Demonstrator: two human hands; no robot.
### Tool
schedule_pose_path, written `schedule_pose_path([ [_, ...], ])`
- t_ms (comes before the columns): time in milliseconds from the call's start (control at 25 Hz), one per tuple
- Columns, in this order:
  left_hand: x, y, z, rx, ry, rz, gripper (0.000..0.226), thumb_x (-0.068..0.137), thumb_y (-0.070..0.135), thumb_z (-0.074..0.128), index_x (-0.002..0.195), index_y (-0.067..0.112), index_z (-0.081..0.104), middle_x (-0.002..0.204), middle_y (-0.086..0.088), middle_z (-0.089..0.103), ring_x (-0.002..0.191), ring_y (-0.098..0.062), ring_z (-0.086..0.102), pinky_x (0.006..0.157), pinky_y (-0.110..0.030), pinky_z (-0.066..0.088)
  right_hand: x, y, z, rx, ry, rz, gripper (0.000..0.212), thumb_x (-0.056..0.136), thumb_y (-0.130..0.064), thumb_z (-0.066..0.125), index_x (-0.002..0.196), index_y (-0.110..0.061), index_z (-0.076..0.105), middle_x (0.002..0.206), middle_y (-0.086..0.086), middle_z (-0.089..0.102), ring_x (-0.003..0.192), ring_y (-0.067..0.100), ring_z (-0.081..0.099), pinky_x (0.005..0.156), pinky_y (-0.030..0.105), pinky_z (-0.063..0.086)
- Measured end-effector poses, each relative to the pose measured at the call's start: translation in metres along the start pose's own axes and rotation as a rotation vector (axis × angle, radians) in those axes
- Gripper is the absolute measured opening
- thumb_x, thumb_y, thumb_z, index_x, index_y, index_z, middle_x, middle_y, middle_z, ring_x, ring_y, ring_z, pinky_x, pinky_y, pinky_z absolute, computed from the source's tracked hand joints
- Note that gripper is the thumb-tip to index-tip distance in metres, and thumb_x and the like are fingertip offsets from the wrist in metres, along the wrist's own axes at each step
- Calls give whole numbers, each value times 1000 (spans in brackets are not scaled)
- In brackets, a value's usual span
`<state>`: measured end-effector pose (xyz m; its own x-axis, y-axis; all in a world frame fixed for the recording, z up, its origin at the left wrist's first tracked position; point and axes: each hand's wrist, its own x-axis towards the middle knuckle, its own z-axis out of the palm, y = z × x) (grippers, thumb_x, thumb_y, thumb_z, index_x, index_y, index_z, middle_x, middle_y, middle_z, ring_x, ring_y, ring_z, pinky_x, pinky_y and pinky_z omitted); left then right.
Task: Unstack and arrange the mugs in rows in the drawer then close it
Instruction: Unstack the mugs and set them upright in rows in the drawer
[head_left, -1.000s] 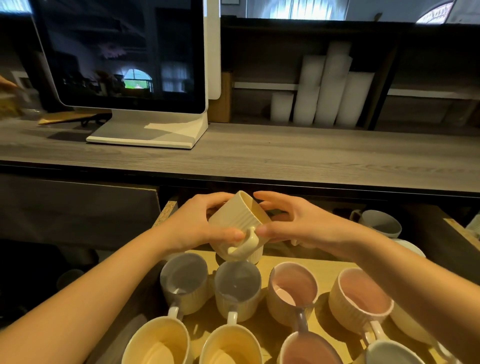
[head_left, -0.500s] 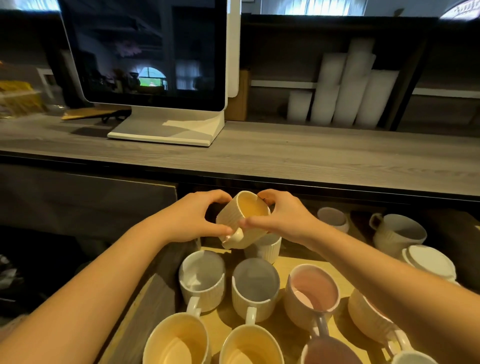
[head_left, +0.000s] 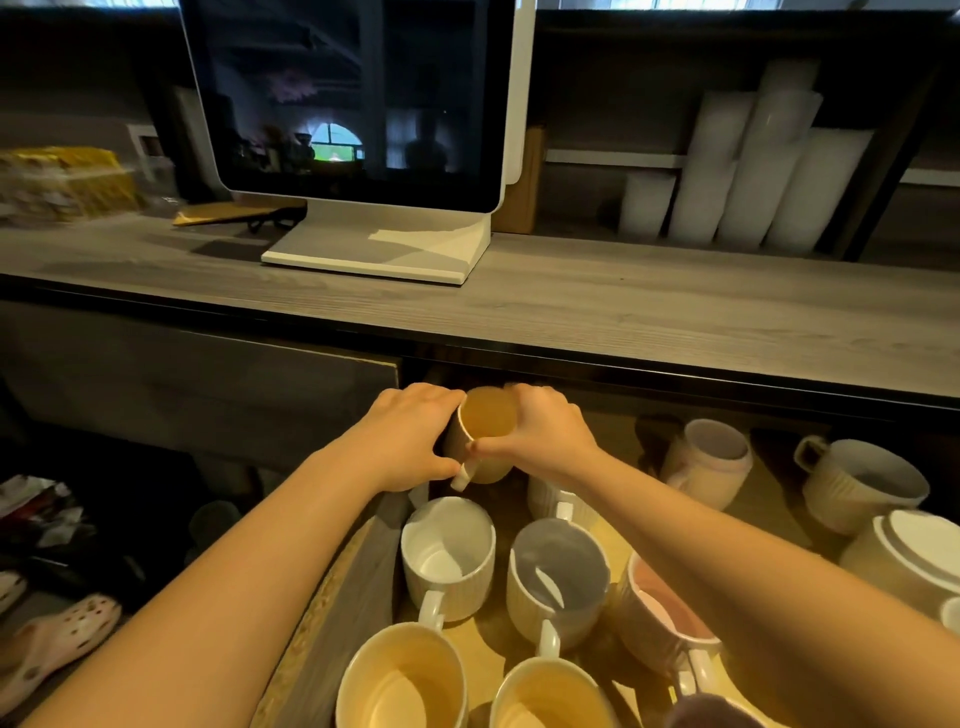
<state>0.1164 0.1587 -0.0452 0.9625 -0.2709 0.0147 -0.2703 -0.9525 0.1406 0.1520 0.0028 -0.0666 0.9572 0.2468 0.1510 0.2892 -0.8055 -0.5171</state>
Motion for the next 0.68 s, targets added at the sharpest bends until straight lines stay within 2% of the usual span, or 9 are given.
schedule_pose_path([
  [80,1,-1,3,69,-34,-12,76,85,40,62,147,23,22,155,0,25,144,-18,15,117,-43,9,6,-2,5,-28,-23,13,72,70,-48,75,128,-12,51,117,8,62,103,21,59,83,33,55],
  [160,1,-2,6,159,-75,-8,69,85,42,60,144,21,31,155,1,25,146,-17,6,116,-50,-1,10,-4,10,-85,-62,10,71,70,-49,74,127,-12,51,114,7,63,99,20,60,80,33,56],
  [240,2,-3,9,199,-106,5,59,86,43,59,137,19,42,153,1,29,146,-16,1,114,-53,-5,13,-4,16,-129,-113,2,72,71,-50,73,128,-12,50,116,7,62,101,21,60,80,33,56],
  [360,3,-5,12,204,-128,5,49,86,41,60,128,18,51,149,0,37,146,-16,-2,114,-53,-4,15,-3,23,-157,-170,-1,70,71,-51,72,127,-13,51,118,7,62,102,21,61,80,32,56],
  [520,4,-5,15,201,-139,3,47,86,39,60,127,16,53,148,-1,38,146,-17,-4,116,-51,0,16,-1,30,-204,-200,5,66,74,-53,68,123,-12,53,115,8,63,100,21,60,76,29,51],
  [600,4,-5,15,204,-141,7,48,87,40,60,127,16,53,149,-2,37,146,-18,-4,116,-50,3,15,1,31,-251,-214,-11,68,74,-58,66,123,-13,53,116,8,63,101,21,60,78,30,51],
  [680,3,-4,15,209,-142,5,48,87,40,58,127,16,52,149,-2,37,146,-18,-4,116,-49,6,14,4,30,-270,-253,-27,73,76,-59,63,131,-14,47,126,8,59,111,23,58,85,32,50],
])
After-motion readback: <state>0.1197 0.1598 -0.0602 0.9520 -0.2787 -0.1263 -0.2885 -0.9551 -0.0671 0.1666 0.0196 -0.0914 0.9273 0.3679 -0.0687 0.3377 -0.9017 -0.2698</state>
